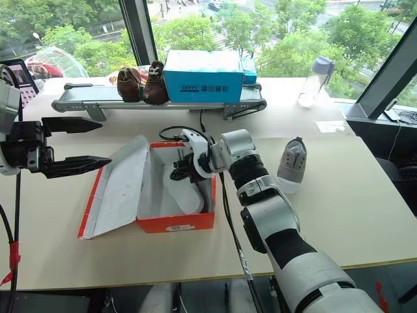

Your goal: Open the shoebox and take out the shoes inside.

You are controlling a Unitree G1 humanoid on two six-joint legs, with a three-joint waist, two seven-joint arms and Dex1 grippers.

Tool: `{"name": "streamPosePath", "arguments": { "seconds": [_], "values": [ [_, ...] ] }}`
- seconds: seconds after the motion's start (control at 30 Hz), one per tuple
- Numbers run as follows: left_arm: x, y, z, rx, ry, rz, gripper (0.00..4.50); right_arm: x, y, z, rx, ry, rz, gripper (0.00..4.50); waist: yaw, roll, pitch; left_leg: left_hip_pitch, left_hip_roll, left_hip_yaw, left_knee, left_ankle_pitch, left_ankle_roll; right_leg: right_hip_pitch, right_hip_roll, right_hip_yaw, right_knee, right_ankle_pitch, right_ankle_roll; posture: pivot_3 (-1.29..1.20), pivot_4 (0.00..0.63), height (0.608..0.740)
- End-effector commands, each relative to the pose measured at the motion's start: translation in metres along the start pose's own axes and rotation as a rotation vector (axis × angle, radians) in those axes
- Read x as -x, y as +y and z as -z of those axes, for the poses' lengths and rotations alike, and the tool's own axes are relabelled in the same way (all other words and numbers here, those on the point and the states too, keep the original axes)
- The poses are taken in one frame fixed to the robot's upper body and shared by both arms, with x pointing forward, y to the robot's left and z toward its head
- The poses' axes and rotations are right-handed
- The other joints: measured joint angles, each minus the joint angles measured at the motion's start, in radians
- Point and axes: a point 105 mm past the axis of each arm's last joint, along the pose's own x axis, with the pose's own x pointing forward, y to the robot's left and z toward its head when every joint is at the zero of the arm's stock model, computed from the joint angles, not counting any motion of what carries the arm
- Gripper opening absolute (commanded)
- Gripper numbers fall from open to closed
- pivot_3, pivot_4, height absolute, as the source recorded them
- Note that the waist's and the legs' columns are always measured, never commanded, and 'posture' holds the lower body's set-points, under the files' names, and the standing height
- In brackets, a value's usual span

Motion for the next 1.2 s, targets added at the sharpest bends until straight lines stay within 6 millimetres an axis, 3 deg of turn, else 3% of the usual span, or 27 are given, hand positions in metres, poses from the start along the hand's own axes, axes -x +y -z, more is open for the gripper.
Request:
{"name": "streamPosePath", "arguments": {
  "seconds": [0.03,0.23,0.3,0.43,0.5,0.6,0.77,0.9,1.07,1.2],
  "values": [
    [0.001,-0.001,-0.011,-0.043,-0.025,0.001,4.50,0.031,0.025,-0.030,0.016,-0.080,-0.069,0.69,0.001,0.000,0.000,0.000,0.000,0.000,0.000,0.000,0.000,0.000,0.000,0.000,0.000,0.000,0.000,0.00,0.150,0.740],
    [-0.002,0.001,-0.011,-0.047,-0.031,0.021,4.50,0.087,0.065,-0.062,-0.122,-0.176,-0.330,0.69,0.001,0.000,0.000,-0.005,0.000,0.000,0.000,0.000,0.000,-0.005,0.000,0.000,0.001,0.000,0.000,0.00,0.150,0.740],
    [-0.003,0.002,-0.011,-0.049,-0.032,0.031,4.50,0.102,0.070,-0.071,-0.135,-0.217,-0.381,0.69,0.001,0.000,0.000,-0.005,0.000,0.000,0.000,0.000,0.000,-0.005,0.000,0.000,0.000,0.000,0.000,0.00,0.150,0.740],
    [-0.012,0.006,-0.010,-0.052,-0.047,0.069,4.50,0.150,0.070,-0.101,-0.215,-0.350,-0.448,0.69,0.004,0.000,0.000,-0.005,0.000,0.000,0.000,0.000,0.000,-0.004,0.000,-0.001,0.000,0.000,0.000,0.00,0.150,0.740],
    [-0.017,0.008,-0.011,-0.055,-0.056,0.092,4.50,0.173,0.059,-0.106,-0.199,-0.422,-0.371,0.69,0.007,0.000,0.000,-0.005,0.000,0.000,0.000,0.000,0.000,-0.004,0.000,-0.001,-0.001,0.000,0.000,0.00,0.150,0.740],
    [-0.024,0.011,-0.012,-0.061,-0.069,0.122,4.50,0.199,0.017,-0.096,-0.121,-0.490,-0.030,0.69,0.013,0.000,0.000,-0.007,0.000,0.000,0.000,0.000,0.000,-0.005,0.000,-0.001,-0.001,0.000,0.000,0.00,0.150,0.740],
    [-0.031,0.016,-0.012,-0.073,-0.076,0.151,4.50,0.211,-0.055,-0.050,0.071,-0.363,0.526,0.69,0.012,0.000,0.000,-0.009,-0.001,0.000,0.001,0.000,0.000,-0.007,0.000,0.000,-0.001,0.000,0.000,0.00,0.150,0.740],
    [-0.036,0.017,-0.013,-0.080,-0.082,0.170,4.50,0.195,-0.085,-0.023,0.260,-0.207,0.710,0.69,-0.009,0.002,0.001,-0.009,-0.001,0.000,0.002,0.000,0.000,-0.008,0.000,0.001,0.000,0.000,0.000,0.00,0.150,0.740],
    [-0.037,0.017,-0.013,-0.084,-0.079,0.174,4.50,0.179,-0.119,-0.017,0.436,-0.094,0.902,0.69,-0.032,0.003,0.002,-0.009,-0.001,0.000,0.002,0.000,0.000,-0.009,0.001,0.004,0.002,0.000,0.001,0.00,0.150,0.740],
    [-0.035,0.017,-0.012,-0.083,-0.074,0.166,4.50,0.167,-0.130,-0.024,0.493,-0.070,0.952,0.69,-0.026,0.003,0.002,-0.009,-0.001,0.001,0.003,0.000,0.000,-0.008,0.001,0.003,0.001,0.000,0.001,0.00,0.150,0.740]
  ]
}}
